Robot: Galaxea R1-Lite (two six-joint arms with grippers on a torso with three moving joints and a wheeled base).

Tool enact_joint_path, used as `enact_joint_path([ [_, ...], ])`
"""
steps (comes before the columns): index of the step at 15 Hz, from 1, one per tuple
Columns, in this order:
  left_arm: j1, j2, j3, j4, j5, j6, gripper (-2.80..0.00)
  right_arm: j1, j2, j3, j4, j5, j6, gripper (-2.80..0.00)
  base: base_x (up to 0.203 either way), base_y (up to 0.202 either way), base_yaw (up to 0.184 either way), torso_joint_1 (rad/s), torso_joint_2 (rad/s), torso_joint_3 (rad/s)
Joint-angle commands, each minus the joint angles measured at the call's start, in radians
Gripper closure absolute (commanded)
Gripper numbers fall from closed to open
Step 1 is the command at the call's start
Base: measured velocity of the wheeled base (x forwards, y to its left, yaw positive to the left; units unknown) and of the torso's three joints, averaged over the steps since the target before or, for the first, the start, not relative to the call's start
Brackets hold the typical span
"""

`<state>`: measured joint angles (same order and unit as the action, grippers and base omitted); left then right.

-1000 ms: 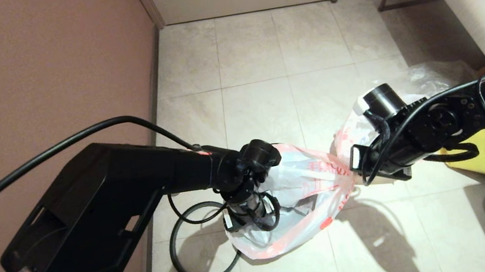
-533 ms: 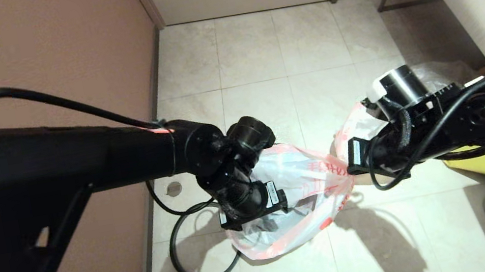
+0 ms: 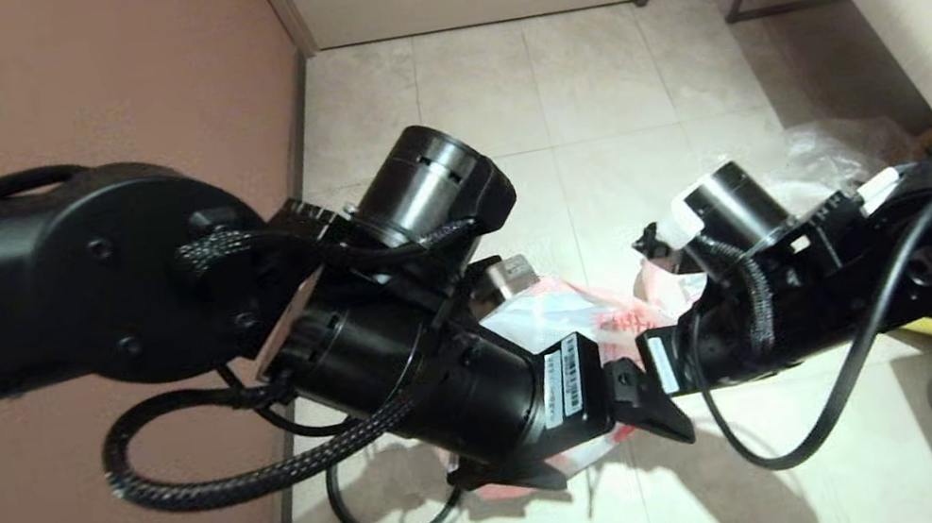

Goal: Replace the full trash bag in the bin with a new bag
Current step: Put the new garbage bag on the trash can

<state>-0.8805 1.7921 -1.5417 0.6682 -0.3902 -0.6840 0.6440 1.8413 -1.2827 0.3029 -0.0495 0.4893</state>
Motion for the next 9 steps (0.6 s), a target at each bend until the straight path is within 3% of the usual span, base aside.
enact_joint_path([
  [1, -0.016, -0.070, 0.050, -0.043, -0.015, -0.004, -2.80, 0.035, 0.041, -0.015, -0.004, -0.023, 0.034, 0.00, 0.000, 0.000, 0.000, 0.000, 0.00, 0.000],
  [6, -0.029, -0.132, 0.100, -0.112, -0.032, -0.003, -2.80, 0.042, 0.026, 0.022, -0.043, -0.030, 0.021, 0.00, 0.000, 0.000, 0.000, 0.000, 0.00, 0.000],
  [9, -0.031, -0.137, 0.100, -0.114, -0.032, 0.001, -2.80, 0.042, 0.024, 0.063, -0.151, -0.032, 0.017, 0.00, 0.000, 0.000, 0.000, 0.000, 0.00, 0.000],
])
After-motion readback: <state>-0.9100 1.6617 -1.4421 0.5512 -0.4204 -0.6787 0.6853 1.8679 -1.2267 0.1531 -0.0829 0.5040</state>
